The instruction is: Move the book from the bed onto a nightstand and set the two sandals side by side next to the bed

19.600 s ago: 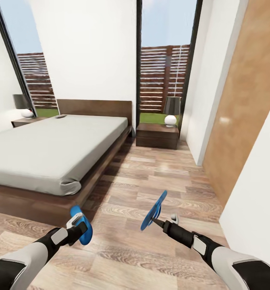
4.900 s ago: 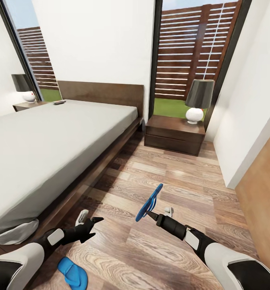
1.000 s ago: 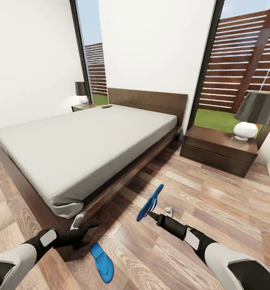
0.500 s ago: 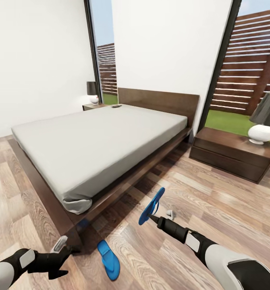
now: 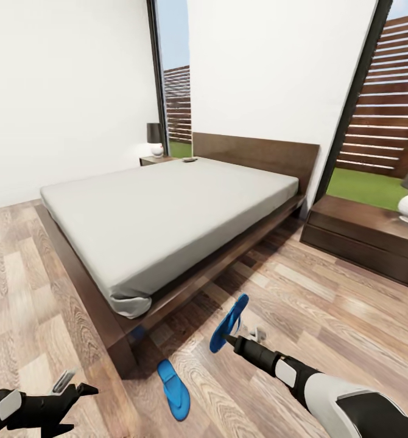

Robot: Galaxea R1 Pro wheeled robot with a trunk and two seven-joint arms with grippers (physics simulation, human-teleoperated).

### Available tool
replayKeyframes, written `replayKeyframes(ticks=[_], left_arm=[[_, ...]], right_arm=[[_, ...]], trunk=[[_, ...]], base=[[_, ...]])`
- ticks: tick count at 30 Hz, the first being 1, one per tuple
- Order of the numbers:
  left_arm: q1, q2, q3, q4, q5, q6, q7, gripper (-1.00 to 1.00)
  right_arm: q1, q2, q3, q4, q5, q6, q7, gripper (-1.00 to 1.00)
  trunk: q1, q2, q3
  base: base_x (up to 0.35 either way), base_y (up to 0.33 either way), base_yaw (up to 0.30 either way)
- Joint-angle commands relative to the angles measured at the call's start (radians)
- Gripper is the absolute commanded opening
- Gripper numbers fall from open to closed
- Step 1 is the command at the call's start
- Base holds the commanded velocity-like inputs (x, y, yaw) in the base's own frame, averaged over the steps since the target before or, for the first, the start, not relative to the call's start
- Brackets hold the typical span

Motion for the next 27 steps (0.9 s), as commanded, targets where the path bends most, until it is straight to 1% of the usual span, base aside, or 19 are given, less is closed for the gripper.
replayKeyframes(ticks=[1, 2, 3, 5, 7, 8, 10, 11, 12, 13, 14, 16, 18, 22, 25, 27], left_arm=[[0.0, 0.003, -0.008, 0.0, 0.006, 0.004, -0.006, 1.0], [0.0, 0.007, -0.008, 0.0, 0.006, 0.004, -0.007, 1.0], [0.0, 0.009, -0.008, 0.0, 0.007, 0.004, -0.008, 1.0], [0.001, 0.025, -0.008, 0.0, 0.009, 0.003, -0.011, 1.0], [0.001, 0.039, -0.008, 0.0, 0.011, 0.003, -0.014, 1.0], [0.001, 0.045, -0.008, 0.0, 0.012, 0.003, -0.017, 1.0], [0.001, 0.048, -0.008, 0.0, 0.012, 0.003, -0.022, 1.0], [0.001, 0.051, -0.008, 0.0, 0.012, 0.003, -0.037, 1.0], [0.001, 0.052, -0.008, 0.0, 0.012, 0.003, -0.045, 1.0], [0.002, 0.053, -0.008, 0.0, 0.013, 0.002, -0.065, 1.0], [0.002, 0.053, -0.008, 0.0, 0.013, 0.002, -0.077, 1.0], [0.002, 0.055, -0.008, 0.0, 0.013, 0.0, -0.133, 1.0], [0.002, 0.056, -0.008, 0.001, 0.013, -0.006, -0.173, 1.0], [0.002, 0.056, -0.008, 0.001, 0.013, -0.012, -0.233, 1.0], [0.005, 0.058, -0.008, 0.001, 0.013, -0.013, -0.258, 1.0], [0.011, 0.061, -0.007, 0.002, 0.013, -0.013, -0.272, 1.0]], right_arm=[[-0.002, 0.014, 0.006, 0.005, -0.01, 0.0, -0.02, -1.0], [-0.003, 0.025, 0.006, 0.006, -0.009, -0.002, -0.041, -1.0], [-0.003, 0.03, 0.006, 0.007, -0.009, -0.002, -0.051, -1.0], [0.003, 0.048, 0.007, 0.008, -0.007, -0.006, -0.088, -1.0], [0.011, 0.058, 0.009, 0.008, 0.006, -0.007, -0.114, -1.0], [0.015, 0.061, 0.011, 0.008, 0.029, -0.007, -0.131, -1.0], [0.017, 0.064, 0.011, 0.008, 0.066, -0.007, -0.149, -1.0], [0.019, 0.065, 0.012, 0.008, 0.112, -0.006, -0.17, -1.0], [0.019, 0.066, 0.012, 0.008, 0.132, -0.005, -0.179, -1.0], [0.02, 0.067, 0.012, 0.008, 0.167, -0.004, -0.197, -1.0], [0.02, 0.067, 0.012, 0.008, 0.181, -0.004, -0.205, -1.0], [0.023, 0.068, 0.012, 0.009, 0.214, -0.002, -0.232, -1.0], [0.029, 0.069, 0.012, 0.009, 0.226, 0.0, -0.244, -1.0], [0.05, 0.069, 0.012, 0.009, 0.236, 0.001, -0.274, -1.0], [0.059, 0.069, 0.014, 0.009, 0.24, 0.001, -0.299, -1.0], [0.06, 0.075, 0.013, 0.009, 0.241, 0.002, -0.309, -1.0]], trunk=[[0.0, 0.0, -0.001], [0.0, 0.0, -0.001], [0.0, 0.0, -0.001], [0.0, 0.0, -0.001], [0.0, 0.0, -0.001], [0.0, 0.0, -0.001], [0.0, 0.0, -0.001], [0.0, 0.0, -0.001], [0.0, 0.0, -0.001], [0.0, 0.0, -0.001], [0.0, 0.0, -0.001], [0.0, 0.0, -0.001], [0.0, 0.0, -0.001], [0.0, 0.0, -0.002], [0.0, 0.0, -0.003], [0.0, 0.0, -0.003]], base=[[0.0, 0.0, 0.151], [0.0, 0.0, 0.151], [0.0, 0.0, 0.151], [0.0, 0.0, 0.15], [0.0, 0.0, 0.15], [0.0, 0.0, 0.15], [0.0, 0.0, 0.15], [0.0, 0.0, 0.15], [0.0, 0.0, 0.15], [0.0, 0.0, 0.15], [0.0, 0.0, 0.15], [0.0, 0.0, 0.15], [0.0, 0.0, 0.15], [0.0, 0.0, 0.15], [0.0, 0.0, 0.15], [0.0, 0.0, 0.15]])
